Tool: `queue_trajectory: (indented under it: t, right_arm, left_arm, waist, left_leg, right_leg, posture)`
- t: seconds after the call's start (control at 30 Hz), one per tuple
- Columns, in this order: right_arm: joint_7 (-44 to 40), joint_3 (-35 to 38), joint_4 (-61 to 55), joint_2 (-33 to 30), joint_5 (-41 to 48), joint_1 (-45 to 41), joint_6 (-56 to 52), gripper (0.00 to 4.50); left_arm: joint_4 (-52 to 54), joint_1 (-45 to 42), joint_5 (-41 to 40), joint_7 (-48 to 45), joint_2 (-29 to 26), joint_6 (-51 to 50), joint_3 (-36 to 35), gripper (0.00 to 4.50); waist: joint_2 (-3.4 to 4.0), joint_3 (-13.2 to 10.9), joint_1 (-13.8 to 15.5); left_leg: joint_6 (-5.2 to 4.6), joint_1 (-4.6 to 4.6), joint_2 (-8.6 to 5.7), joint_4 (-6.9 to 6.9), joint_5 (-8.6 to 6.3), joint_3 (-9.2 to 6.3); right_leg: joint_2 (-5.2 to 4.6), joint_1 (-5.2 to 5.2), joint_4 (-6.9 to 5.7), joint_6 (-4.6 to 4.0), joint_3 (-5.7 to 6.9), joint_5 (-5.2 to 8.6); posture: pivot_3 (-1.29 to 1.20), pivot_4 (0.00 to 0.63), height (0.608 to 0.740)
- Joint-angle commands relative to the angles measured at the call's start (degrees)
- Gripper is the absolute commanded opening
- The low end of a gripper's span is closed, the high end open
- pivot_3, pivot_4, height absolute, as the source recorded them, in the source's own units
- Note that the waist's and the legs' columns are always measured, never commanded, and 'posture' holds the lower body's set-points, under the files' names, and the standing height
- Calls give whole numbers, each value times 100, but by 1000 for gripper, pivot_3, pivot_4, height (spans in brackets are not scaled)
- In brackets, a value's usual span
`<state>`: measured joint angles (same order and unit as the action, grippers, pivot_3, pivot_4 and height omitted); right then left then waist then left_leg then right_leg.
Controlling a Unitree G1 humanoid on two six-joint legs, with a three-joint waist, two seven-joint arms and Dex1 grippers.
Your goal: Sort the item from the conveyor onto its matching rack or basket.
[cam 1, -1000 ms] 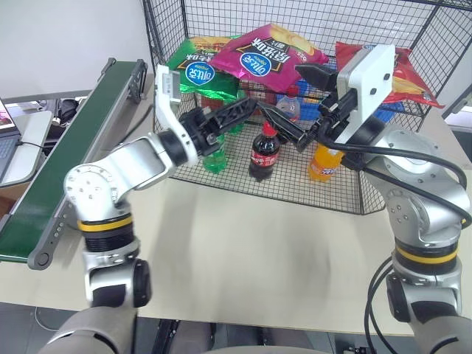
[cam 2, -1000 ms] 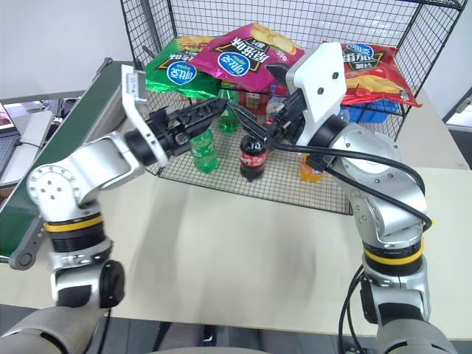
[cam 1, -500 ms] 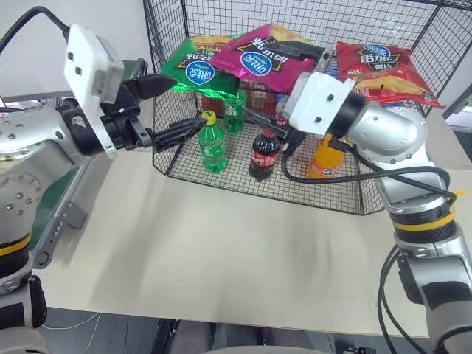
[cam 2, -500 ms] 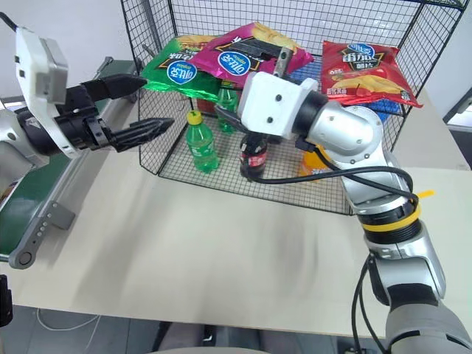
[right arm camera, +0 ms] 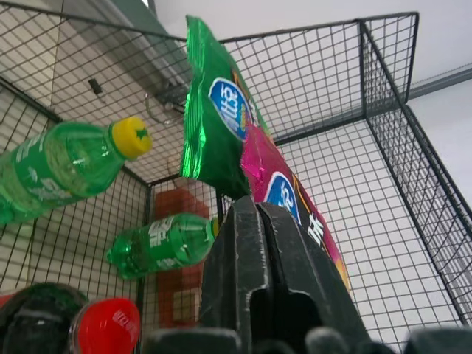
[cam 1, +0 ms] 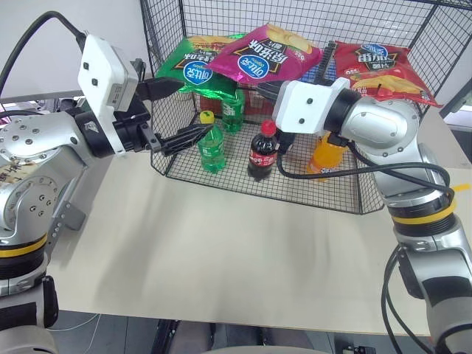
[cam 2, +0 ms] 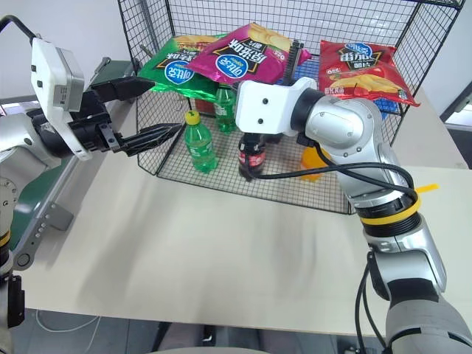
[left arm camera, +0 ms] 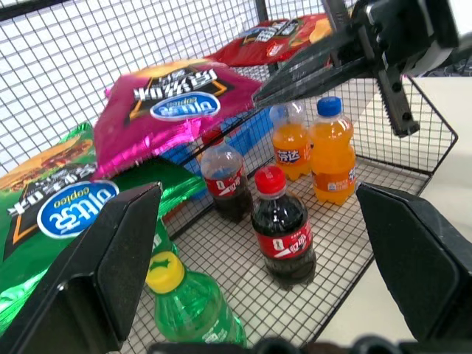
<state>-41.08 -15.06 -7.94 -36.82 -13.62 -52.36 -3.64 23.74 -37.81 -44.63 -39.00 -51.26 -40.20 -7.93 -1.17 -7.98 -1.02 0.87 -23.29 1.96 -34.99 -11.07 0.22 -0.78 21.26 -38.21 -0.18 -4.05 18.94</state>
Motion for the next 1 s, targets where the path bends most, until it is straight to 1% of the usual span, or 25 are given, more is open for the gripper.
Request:
queue_trajectory:
  t: [0.03,0.3,0.5,0.8,1.0]
  right_arm:
    - [51,178,-53,-85,-160,15,68,30]
    - [118,414,-22,-275,-241,190,357,30]
    - [137,657,409,-511,7,234,1402,30]
    - [-221,593,2654,-479,704,-263,4356,30]
    - [-515,554,4036,-302,1013,-817,5529,30]
  left_arm:
    - [0,-183,74,-20,35,-11,-82,4500]
    - [-44,-260,177,-96,90,-13,-76,4500]
    - [-70,-306,220,-136,192,-10,-27,4500]
    - [-211,-441,387,-291,353,74,61,4500]
    - [-125,-415,365,-264,446,73,-53,4500]
  waist:
    - [0,0,0]
    - [0,0,1]
    - [0,0,2]
    - [0,0,-72]
    - [0,0,-145]
  left_leg:
    - [0,0,0,-1,0,0]
    - [-1,0,0,-4,-1,0]
    - [-4,-1,-3,-9,-2,0]
    - [-4,4,-2,-15,-2,2]
    - [-4,9,0,-21,-2,0]
  right_leg:
    - [0,0,0,0,0,0]
    - [0,0,-7,0,0,0]
    - [-3,-1,-8,0,-1,0]
    - [1,-2,-21,0,-6,0]
    - [2,-5,-33,-1,-6,0]
  posture:
    - [0,150,740]
    - [0,150,740]
    - [0,150,740]
    - [0,150,740]
    - [0,150,740]
